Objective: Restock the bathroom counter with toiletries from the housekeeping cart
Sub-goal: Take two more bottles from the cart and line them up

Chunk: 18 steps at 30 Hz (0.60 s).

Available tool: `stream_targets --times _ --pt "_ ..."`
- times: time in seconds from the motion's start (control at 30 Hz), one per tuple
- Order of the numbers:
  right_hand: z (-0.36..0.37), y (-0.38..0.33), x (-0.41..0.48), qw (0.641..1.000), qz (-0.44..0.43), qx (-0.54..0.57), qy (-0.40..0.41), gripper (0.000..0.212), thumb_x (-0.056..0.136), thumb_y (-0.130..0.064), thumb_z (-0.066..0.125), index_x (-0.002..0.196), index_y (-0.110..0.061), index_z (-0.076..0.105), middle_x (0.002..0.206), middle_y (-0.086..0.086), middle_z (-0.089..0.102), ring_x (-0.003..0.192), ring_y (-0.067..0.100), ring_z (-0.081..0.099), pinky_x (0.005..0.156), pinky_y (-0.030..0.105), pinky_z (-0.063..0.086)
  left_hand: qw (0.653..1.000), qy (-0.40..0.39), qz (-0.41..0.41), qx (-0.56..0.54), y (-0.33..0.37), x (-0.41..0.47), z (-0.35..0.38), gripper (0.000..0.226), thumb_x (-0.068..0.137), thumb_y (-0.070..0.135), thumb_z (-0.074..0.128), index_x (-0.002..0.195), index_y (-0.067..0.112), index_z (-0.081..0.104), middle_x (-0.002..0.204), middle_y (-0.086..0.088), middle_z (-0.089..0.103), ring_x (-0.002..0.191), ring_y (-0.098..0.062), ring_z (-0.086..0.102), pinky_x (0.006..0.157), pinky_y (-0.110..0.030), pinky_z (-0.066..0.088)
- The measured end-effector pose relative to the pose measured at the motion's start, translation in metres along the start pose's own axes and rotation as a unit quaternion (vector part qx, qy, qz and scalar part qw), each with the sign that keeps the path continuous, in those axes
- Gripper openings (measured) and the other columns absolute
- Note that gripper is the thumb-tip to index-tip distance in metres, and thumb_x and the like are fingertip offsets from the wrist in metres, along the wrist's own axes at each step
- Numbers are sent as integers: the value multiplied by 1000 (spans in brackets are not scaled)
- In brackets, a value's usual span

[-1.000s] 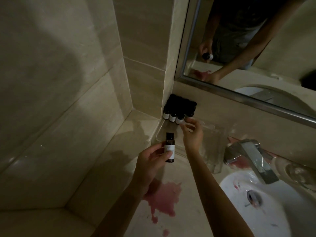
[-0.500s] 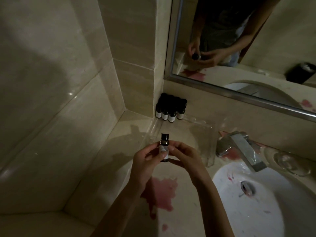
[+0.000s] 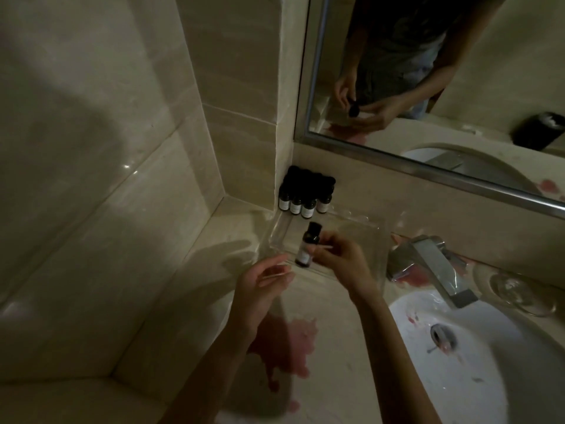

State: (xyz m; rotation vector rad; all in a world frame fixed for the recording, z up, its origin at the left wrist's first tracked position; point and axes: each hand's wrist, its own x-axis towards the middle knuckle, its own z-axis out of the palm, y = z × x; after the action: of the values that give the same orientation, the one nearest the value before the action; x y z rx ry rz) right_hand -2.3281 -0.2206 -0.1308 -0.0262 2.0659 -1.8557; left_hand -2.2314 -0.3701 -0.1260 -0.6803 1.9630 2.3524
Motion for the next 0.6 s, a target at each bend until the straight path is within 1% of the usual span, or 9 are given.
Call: stream_targets --times 0.07,0.13,0.23,0.3,0.37,0.43,0.5,0.6 --pt "-7 7 27 996 -35 -48 60 21 80 -11 75 100 -13 67 97 4 72 89 18 69 82 32 55 1000 1 -10 -16 -3 0 -3 33 83 2 70 115 10 67 106 -15 69 96 -19 67 84 -26 55" --pt "-11 13 51 989 -46 -92 104 27 79 -15 77 104 -14 66 98 1 71 91 16 68 80 28 55 1000 -5 -17 -19 -5 -1 -3 34 82 2 70 116 8 66 104 -14 70 95 -20 67 85 -26 55" --pt "-14 20 75 983 -55 -85 151 32 80 -11 76 109 -7 64 102 4 70 90 13 66 70 13 52 999 -13 -21 -24 -8 0 -1 34 82 1 70 115 8 66 99 -12 71 92 -18 67 87 -28 54" --pt "-13 23 86 979 -62 -76 178 31 80 -7 75 109 -4 63 101 6 68 86 12 64 66 9 50 999 -12 -23 -26 -11 2 -2 34 82 0 69 115 6 66 97 -12 70 91 -17 66 86 -28 54" --pt "-10 27 94 977 -65 -62 194 30 80 -4 75 107 -7 62 99 6 67 88 15 65 68 12 52 999 -7 -27 -31 -13 4 -2 33 82 -1 69 114 5 66 94 -12 70 89 -17 66 85 -27 54" --pt "-7 33 99 975 -66 -59 205 32 79 -4 76 106 -11 59 98 3 67 93 19 67 75 20 55 999 -5 -26 -28 -14 6 -3 32 83 -2 68 113 6 67 93 -11 70 88 -17 66 84 -27 54" --pt "-4 37 101 972 -74 -52 217 38 78 -4 76 111 -10 57 97 -1 66 94 18 67 80 28 57 1000 -5 -20 -18 -15 6 -4 31 82 -2 69 112 9 67 92 -10 70 87 -16 67 82 -26 54" --pt "3 38 100 969 -70 -20 235 49 81 -3 74 125 -13 53 103 -14 60 97 13 65 80 24 56 1000 1 -15 -7 -16 8 -6 29 82 0 71 107 15 68 92 -11 71 88 -18 67 82 -28 55"
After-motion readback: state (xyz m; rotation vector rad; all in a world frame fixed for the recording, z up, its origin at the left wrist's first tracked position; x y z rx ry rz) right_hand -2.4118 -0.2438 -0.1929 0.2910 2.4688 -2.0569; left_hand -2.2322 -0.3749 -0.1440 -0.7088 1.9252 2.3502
